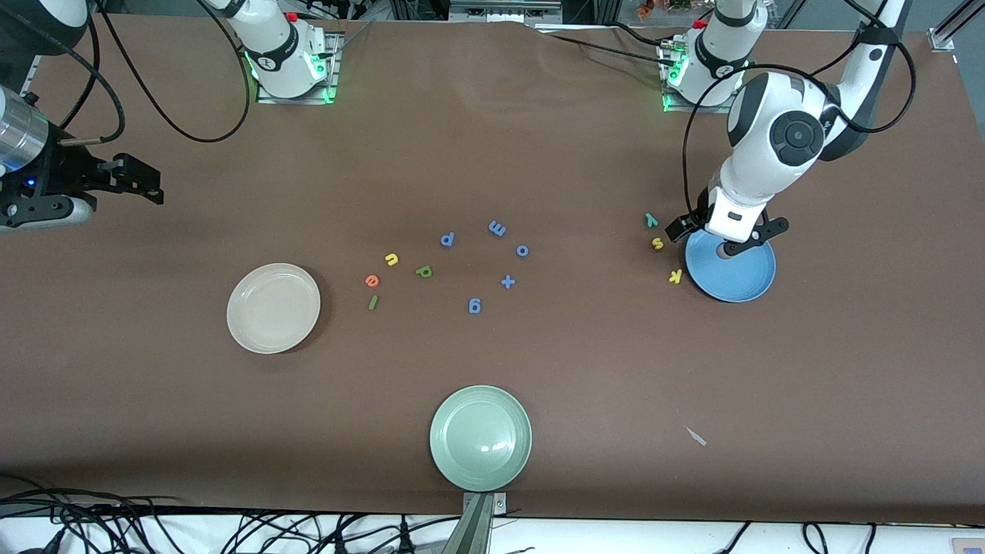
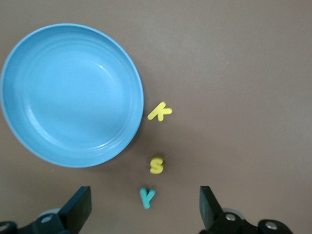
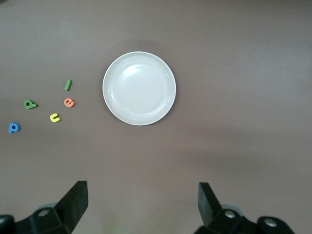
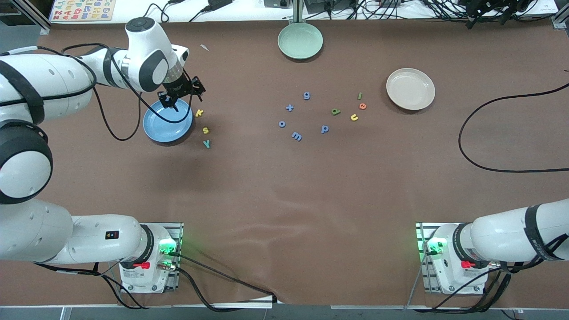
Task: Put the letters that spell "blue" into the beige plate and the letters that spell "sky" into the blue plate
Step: 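Lower the left gripper and grasp the yellow s letter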
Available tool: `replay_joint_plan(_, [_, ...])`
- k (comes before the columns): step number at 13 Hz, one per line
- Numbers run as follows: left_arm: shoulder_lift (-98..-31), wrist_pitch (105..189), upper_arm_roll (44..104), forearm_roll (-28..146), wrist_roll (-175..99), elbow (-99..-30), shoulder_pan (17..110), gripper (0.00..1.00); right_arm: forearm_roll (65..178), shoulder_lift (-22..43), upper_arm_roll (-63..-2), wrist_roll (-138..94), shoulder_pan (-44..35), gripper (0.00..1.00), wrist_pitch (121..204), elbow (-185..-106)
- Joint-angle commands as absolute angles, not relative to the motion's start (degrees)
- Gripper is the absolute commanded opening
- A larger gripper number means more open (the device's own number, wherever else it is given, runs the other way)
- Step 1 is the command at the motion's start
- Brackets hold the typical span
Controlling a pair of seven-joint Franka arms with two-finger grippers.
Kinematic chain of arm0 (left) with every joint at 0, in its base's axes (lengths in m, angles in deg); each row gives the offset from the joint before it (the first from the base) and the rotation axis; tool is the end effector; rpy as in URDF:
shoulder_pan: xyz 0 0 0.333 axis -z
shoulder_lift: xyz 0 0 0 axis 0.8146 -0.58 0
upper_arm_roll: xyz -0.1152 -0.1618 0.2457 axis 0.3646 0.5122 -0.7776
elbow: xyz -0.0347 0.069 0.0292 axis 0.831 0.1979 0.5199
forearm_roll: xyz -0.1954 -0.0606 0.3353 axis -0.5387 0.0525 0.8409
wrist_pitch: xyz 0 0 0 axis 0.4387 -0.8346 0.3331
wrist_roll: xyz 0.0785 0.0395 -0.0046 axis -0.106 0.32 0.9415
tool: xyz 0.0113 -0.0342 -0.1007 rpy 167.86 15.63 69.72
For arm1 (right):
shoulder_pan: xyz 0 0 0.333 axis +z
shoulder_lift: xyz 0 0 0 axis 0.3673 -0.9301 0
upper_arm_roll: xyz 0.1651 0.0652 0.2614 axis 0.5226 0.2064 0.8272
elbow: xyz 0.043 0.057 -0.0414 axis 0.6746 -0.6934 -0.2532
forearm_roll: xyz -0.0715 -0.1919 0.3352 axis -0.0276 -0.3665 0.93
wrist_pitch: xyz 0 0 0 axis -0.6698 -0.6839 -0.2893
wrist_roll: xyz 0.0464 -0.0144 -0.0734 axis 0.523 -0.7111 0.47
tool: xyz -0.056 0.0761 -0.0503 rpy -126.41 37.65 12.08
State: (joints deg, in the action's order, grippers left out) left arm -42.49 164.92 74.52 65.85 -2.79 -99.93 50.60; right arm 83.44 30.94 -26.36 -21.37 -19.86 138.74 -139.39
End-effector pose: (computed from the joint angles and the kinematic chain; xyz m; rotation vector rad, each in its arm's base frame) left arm 0.4853 -0.1287 0.3029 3.0283 0.7633 -0.1067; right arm 0.5712 0.0191 0.5773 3.1164 0.2149 -0.0985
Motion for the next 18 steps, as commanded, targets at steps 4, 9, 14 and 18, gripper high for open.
replay_joint_plan(4, [-49.05,171.98,75.74,65.23,2.37,-100.78,51.99,0.89,83.99,30.58,-26.43,-20.75,-19.88,1.0,138.48,-139.14])
replay_joint_plan(9, [-54.42,174.81,75.83,75.29,9.1,-100.7,52.18,0.86,83.99,30.58,-26.43,-20.66,-19.88,1.0,138.57,-139.14])
replay_joint_plan(14, [-58.37,175.59,75.92,88.52,20.74,-99.99,52.62,0.81,83.99,30.14,-26.43,-20.66,-19.88,1.0,138.84,-139.14])
replay_joint_plan(18, [-59.96,177.53,76.01,88.52,20.04,-99.99,51.04,0.71,83.99,30.14,-26.43,-20.57,-19.97,1.0,138.57,-139.14])
